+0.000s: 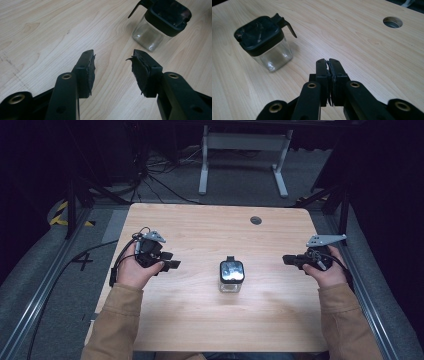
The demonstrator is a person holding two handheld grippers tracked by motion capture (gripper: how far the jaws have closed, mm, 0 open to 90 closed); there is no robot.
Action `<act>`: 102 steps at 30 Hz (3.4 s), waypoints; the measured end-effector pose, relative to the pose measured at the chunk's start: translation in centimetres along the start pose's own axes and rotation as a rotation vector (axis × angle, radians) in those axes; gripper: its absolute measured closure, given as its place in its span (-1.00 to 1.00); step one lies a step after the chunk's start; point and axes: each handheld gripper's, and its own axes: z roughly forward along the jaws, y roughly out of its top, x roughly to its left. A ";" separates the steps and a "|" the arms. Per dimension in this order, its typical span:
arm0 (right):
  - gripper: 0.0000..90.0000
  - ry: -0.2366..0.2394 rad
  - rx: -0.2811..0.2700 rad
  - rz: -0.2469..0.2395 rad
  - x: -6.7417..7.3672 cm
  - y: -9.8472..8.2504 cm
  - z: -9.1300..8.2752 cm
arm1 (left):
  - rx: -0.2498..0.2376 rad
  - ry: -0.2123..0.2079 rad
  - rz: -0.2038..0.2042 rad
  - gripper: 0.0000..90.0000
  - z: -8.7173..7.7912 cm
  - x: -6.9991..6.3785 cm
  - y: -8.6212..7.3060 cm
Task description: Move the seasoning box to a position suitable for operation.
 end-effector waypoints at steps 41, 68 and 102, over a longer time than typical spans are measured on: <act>0.99 0.230 -0.049 -0.121 4.5 6.2 10.6 | -0.020 0.008 0.007 0.22 -1.3 -1.5 -1.8; 1.00 0.248 -0.035 -0.132 4.6 6.2 12.9 | -0.008 -0.009 0.040 0.22 -0.2 -2.6 -1.7; 1.00 0.244 -0.038 -0.114 4.3 6.4 13.0 | 0.015 -0.030 0.069 0.22 1.3 -3.4 -1.2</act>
